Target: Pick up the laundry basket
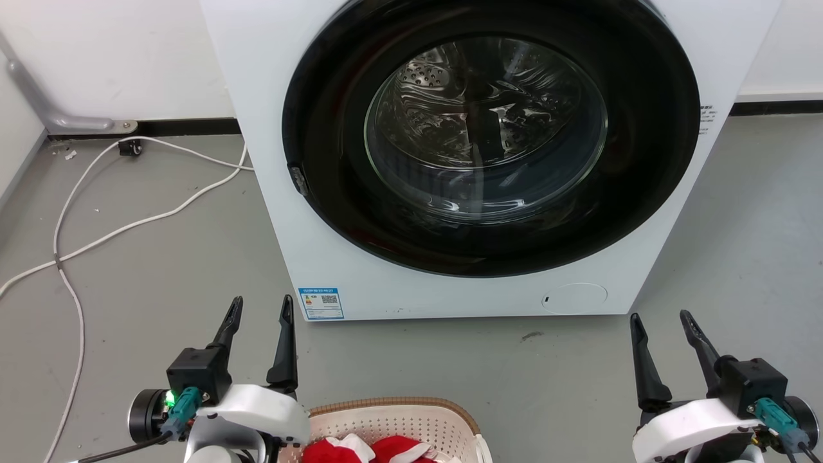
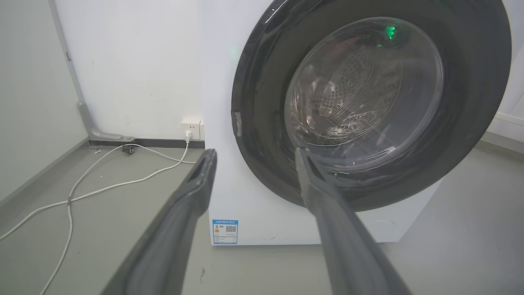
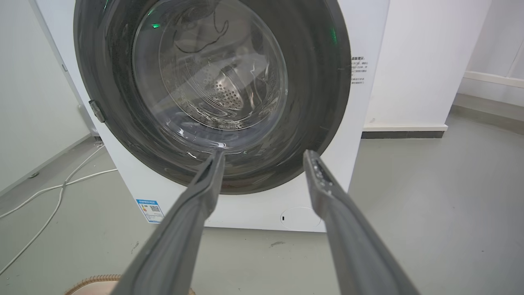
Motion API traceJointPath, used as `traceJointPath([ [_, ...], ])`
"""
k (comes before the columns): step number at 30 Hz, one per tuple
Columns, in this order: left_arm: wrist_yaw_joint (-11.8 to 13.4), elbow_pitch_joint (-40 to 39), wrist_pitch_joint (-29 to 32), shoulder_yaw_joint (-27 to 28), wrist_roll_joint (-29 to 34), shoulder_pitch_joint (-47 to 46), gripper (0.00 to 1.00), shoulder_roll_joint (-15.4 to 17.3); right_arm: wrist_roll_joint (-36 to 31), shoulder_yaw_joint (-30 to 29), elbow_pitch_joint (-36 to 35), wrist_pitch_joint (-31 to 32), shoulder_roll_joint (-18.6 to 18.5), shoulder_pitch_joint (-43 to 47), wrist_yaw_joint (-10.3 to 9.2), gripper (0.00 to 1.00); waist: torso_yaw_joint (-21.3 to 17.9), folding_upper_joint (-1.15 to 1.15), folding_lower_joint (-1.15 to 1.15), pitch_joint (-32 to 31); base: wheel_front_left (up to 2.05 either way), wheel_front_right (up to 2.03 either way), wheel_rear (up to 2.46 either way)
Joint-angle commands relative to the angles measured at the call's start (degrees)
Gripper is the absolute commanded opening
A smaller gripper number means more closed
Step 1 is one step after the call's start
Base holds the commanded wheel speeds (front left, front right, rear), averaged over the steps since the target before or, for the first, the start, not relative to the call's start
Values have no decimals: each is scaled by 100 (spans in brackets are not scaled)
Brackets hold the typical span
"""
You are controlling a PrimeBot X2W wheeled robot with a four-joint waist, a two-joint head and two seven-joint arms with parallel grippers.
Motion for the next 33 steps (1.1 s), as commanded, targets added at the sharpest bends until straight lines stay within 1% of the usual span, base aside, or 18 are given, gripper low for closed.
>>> traceJointPath([
  [1,41,-2,-52,-25,151,-68,100,28,-106,20,10,-60,16,-33,-2,100,-5,0,0,-3,0,0,0],
  [21,7,131,-252,21,717,-53,100,-35,-439,50,176,-259,19,-35,-2,100,-24,0,0,-5,0,0,0],
  [33,-36,179,-241,95,633,-71,100,-75,-328,6,200,-254,20,-60,-2,100,-16,0,0,11,0,0,0],
])
